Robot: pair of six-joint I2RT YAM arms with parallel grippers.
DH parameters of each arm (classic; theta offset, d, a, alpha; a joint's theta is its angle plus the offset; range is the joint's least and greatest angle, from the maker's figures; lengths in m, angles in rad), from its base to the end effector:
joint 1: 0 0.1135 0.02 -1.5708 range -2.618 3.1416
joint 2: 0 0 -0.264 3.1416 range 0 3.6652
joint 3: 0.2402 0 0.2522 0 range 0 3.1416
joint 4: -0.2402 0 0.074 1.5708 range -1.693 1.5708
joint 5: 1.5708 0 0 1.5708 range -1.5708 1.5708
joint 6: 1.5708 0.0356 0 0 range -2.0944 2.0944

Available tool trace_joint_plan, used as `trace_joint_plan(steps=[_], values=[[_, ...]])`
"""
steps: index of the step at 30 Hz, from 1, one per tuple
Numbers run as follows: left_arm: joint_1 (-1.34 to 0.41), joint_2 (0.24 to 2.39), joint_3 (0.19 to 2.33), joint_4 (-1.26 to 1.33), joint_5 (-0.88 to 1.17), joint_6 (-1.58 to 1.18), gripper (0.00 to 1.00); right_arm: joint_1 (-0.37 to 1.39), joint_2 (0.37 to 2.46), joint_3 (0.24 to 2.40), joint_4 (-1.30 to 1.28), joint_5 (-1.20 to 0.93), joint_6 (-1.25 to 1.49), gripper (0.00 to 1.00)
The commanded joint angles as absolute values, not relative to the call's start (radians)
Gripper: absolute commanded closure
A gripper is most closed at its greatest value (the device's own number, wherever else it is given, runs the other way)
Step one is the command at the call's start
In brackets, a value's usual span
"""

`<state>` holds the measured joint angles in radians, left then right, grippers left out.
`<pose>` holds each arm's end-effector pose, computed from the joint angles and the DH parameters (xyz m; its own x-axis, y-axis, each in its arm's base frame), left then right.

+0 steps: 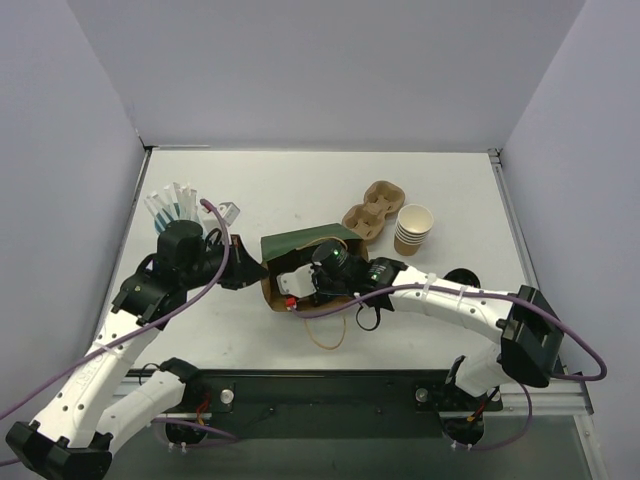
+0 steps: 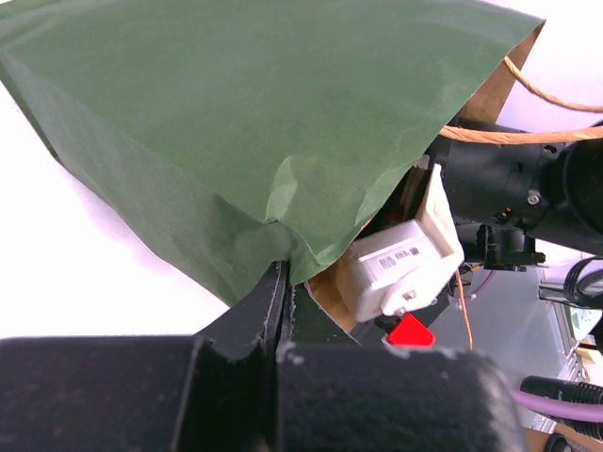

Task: Pack the takeout coffee

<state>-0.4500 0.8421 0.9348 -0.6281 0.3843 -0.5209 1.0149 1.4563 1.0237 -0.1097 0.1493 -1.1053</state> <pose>0.1514 -0.0880 0.3383 -0.7436 -0.1531 -0.6508 0.3730 0.7128 -0.5939 0.1791 0.2783 0.2712 0.5683 -0.7598 -0.3159 -0.5902 -0.1089 -0.7998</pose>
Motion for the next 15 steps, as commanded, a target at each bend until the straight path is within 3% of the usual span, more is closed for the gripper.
trace_joint_plan(steps=[1,15], values=[[-0.445,0.838,0.928,-0.560,0.419,-0.537,1.00,1.003,1.489,1.061,-0.104,0.173,-1.118,0.56],[-0.445,0.830,0.914,-0.554,0.433,-0.560,1.00,0.996,1.519,1.040,-0.031,0.233,-1.109,0.58]])
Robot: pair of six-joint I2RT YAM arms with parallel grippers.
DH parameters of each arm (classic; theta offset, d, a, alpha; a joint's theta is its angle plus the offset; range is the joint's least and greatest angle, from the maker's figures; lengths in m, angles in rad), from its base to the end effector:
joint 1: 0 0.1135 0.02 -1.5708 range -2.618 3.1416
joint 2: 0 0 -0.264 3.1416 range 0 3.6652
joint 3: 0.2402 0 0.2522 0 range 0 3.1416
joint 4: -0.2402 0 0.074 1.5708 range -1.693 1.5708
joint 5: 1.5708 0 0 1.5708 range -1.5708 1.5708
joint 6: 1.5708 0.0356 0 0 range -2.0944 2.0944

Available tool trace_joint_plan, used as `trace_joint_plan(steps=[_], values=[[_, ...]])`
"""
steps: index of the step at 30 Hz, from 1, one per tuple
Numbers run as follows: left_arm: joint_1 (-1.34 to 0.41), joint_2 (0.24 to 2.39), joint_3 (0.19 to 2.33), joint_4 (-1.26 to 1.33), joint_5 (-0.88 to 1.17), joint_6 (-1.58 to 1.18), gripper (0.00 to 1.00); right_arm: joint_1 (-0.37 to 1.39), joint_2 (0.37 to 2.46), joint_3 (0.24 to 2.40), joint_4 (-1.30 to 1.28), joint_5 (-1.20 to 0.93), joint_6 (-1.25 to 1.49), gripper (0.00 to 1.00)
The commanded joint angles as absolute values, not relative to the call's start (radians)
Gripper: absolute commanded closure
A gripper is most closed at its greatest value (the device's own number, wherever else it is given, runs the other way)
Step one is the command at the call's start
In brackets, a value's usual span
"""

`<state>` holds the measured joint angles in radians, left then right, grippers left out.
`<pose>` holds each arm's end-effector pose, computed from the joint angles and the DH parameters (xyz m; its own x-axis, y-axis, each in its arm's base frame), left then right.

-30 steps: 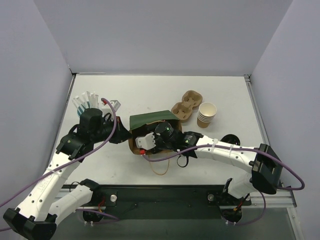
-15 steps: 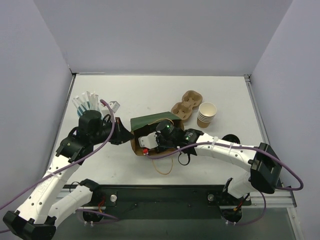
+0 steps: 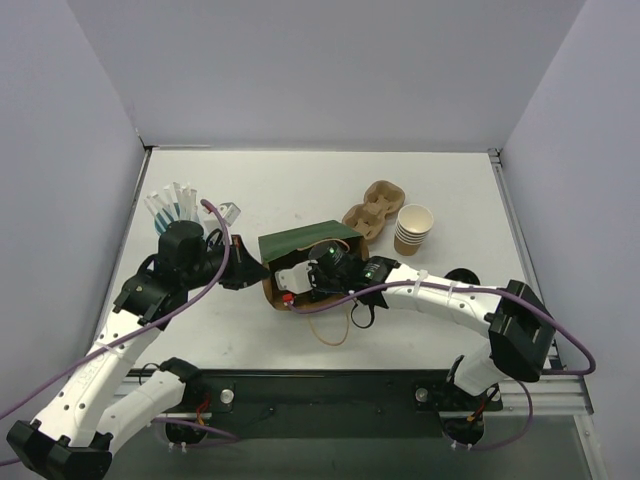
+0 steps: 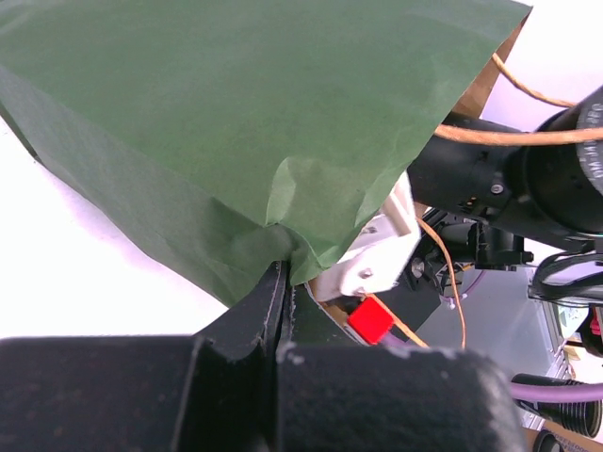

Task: Pack the takeout coffee

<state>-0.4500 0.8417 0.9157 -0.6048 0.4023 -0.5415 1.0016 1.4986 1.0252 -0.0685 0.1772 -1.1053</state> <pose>0.1525 -0.0891 0.3343 -0.7536 -0.1627 -0.6369 0.3686 0.6976 -0.6143 0.1884 0.2828 0.2623 0.5434 -0.7828 -0.3033 -0.5840 -0.0930 -0.8064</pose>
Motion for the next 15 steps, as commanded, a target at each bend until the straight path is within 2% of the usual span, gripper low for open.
trace_joint_plan(steps=[1,15], values=[[-0.445,0.830,0.913,-0.555,0.431,-0.558,1.00,0.996,1.516,1.042,-0.028,0.239,-1.109,0.58],[-0.445,0.838,0.911,-0.540,0.434,-0.578,1.00,0.969,1.496,1.009,0.018,0.196,-1.078,0.59]])
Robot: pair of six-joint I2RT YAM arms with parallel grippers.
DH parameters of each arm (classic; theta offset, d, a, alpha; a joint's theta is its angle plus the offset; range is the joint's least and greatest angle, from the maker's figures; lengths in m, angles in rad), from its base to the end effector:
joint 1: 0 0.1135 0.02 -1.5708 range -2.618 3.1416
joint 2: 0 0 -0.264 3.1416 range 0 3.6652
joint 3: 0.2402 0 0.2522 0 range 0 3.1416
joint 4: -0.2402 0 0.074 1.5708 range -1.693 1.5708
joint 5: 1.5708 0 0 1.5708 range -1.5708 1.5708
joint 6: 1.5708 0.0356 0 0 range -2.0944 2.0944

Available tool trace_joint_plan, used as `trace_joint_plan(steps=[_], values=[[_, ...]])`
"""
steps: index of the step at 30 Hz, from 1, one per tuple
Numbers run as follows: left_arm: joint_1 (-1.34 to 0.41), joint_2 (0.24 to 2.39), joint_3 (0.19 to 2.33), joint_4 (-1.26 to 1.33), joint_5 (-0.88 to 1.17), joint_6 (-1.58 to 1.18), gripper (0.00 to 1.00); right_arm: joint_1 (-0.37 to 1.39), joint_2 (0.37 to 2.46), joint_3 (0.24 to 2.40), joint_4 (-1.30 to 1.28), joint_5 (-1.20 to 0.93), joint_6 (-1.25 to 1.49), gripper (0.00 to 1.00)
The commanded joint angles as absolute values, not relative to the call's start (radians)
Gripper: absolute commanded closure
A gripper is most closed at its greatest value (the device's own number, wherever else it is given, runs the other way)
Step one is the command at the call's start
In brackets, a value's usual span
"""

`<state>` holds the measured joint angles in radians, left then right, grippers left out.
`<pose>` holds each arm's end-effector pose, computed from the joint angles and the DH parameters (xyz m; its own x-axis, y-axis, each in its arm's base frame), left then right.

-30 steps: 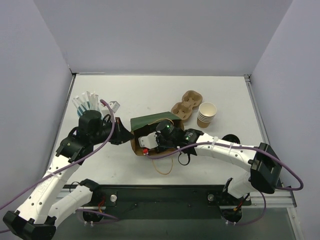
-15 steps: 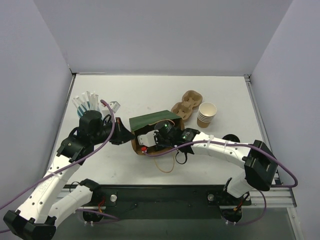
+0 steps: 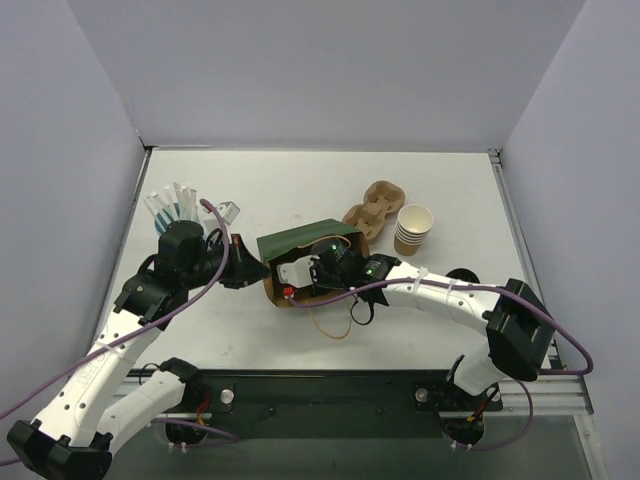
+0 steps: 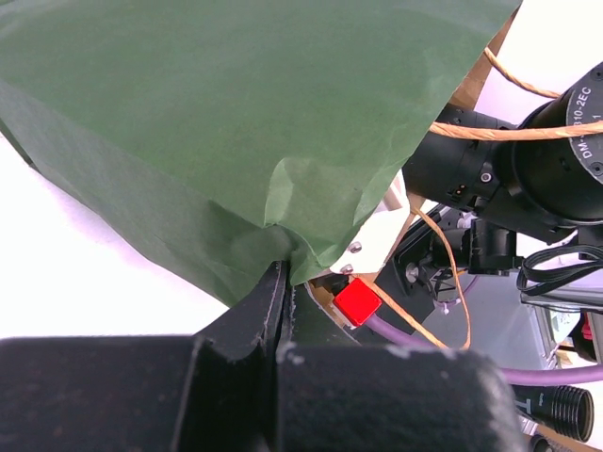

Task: Pack the takeout coffee

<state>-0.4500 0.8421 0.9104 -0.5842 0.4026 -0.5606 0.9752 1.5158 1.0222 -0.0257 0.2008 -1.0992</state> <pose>0.1536 -0.0897 0.3344 -0.7522 -0.1799 -0.6339 0.3627 0.6902 -0.6262 0.1990 0.2809 0.2598 0.5096 -0.8041 -0.3062 -0.5724 -0.0511 -0.8184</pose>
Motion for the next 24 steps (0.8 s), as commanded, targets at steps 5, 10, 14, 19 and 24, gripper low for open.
trace_joint_plan(steps=[5,10,14,19,24], values=[[-0.445,0.841,0.902,-0.540,0.439,-0.589,1.00,0.969,1.500,0.994,0.069,0.184,-1.045,0.59],[-0.445,0.841,0.894,-0.540,0.439,-0.592,1.00,0.968,1.500,0.982,0.095,0.175,-1.020,0.59],[-0.445,0.842,0.893,-0.548,0.430,-0.591,1.00,0.962,1.500,0.973,0.103,0.167,-1.012,0.59],[-0.445,0.839,0.897,-0.558,0.420,-0.592,1.00,0.946,1.517,0.973,0.117,0.167,-1.003,0.59],[-0.445,0.835,0.896,-0.560,0.420,-0.603,1.00,0.945,1.542,0.977,0.149,0.173,-0.979,0.59]])
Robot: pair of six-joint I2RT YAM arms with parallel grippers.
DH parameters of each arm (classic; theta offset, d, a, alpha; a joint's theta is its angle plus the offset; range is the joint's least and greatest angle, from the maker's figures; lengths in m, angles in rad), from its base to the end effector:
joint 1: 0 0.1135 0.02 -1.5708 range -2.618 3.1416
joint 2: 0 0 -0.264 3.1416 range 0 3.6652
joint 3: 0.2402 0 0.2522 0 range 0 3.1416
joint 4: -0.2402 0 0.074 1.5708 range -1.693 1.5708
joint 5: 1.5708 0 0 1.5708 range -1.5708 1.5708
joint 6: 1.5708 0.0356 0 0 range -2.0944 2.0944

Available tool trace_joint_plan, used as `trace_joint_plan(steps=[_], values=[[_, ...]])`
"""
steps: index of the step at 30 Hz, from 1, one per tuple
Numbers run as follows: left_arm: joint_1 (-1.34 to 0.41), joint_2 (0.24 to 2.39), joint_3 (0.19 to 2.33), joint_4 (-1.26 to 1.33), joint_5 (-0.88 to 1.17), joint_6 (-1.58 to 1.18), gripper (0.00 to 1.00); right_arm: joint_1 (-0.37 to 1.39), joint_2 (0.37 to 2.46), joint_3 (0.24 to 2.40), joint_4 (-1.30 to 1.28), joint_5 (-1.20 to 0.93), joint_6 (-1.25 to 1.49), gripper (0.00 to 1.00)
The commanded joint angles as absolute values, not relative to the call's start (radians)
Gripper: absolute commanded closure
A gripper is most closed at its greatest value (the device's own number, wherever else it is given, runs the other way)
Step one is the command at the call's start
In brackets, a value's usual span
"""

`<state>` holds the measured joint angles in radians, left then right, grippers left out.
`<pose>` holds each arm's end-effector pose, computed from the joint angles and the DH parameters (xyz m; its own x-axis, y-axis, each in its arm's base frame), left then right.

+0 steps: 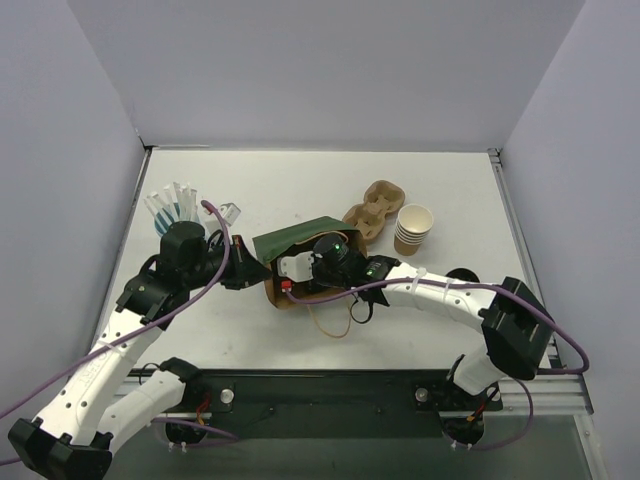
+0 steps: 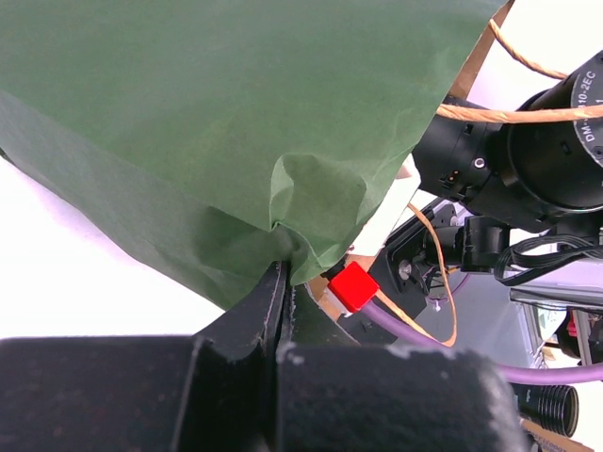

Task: Pack the takeout coffee

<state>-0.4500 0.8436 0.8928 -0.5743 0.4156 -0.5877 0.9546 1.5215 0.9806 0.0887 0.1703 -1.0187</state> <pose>0.1544 -0.0906 0.3293 -0.7707 -0.1910 -0.6079 0.3427 0.6800 -0.6482 0.2049 0.2789 0.2548 0.4773 -0.7779 -0.4087 -0.5906 0.0604 -0.8047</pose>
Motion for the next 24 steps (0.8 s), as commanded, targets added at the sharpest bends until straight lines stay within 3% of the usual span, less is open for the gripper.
trace_joint_plan(steps=[1,24], values=[[-0.445,0.831,0.893,-0.561,0.419,-0.606,1.00,0.945,1.543,0.979,0.155,0.170,-0.967,0.59],[-0.445,0.821,0.896,-0.604,0.419,-0.581,1.00,0.950,1.606,0.963,0.290,0.187,-0.811,0.58]])
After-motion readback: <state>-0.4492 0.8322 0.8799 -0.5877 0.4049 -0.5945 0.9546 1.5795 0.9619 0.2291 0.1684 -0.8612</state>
